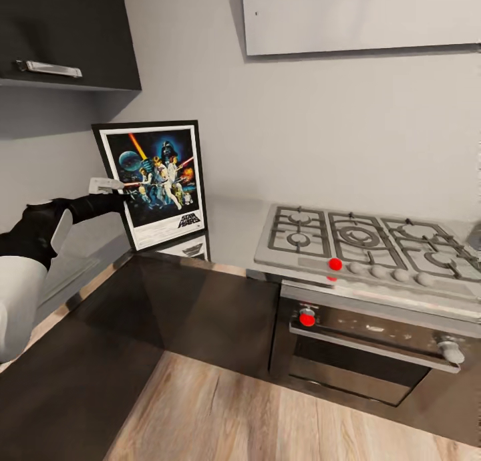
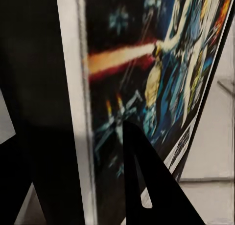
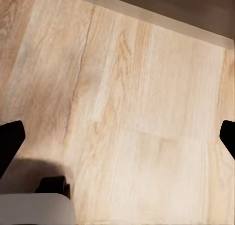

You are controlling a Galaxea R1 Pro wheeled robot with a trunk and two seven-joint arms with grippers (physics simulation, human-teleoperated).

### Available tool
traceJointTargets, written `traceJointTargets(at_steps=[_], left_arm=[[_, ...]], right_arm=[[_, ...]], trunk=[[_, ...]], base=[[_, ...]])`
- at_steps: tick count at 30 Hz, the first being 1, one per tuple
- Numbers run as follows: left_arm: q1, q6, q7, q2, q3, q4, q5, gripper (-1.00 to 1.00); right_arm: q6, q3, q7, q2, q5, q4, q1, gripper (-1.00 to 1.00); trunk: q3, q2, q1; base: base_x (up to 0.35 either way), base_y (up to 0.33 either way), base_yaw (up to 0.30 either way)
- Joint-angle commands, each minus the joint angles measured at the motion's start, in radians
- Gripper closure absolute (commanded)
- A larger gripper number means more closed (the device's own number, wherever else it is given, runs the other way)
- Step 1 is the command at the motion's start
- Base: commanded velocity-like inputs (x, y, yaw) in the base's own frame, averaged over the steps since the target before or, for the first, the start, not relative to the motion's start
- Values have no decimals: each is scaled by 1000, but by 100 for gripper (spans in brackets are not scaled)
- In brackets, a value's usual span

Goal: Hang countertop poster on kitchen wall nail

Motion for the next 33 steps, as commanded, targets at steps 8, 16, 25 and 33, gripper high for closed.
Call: traceJointTargets(at_steps=[8,16,25,33], left_arm=[[-1,9,-22,0,3,-7,5,100],[-1,10,-24,-1,3,-6,5,100],[-1,11,-23,-2,3,-6,5,100],[-1,10,-23,-2,3,-8,5,100]], right_arm=[[-2,1,-3,0,1,0,0,-100],[-3,1,-3,0,1,0,0,-100],[-3,1,-3,0,1,0,0,-100],[-3,1,-3,0,2,0,0,-100]], trunk=[[-1,-1,-1],[-1,-1,-1],[-1,-1,-1],[-1,-1,-1]], base=[[-335,0,0],[-309,-31,0],[-111,-114,0],[-151,-261,0]])
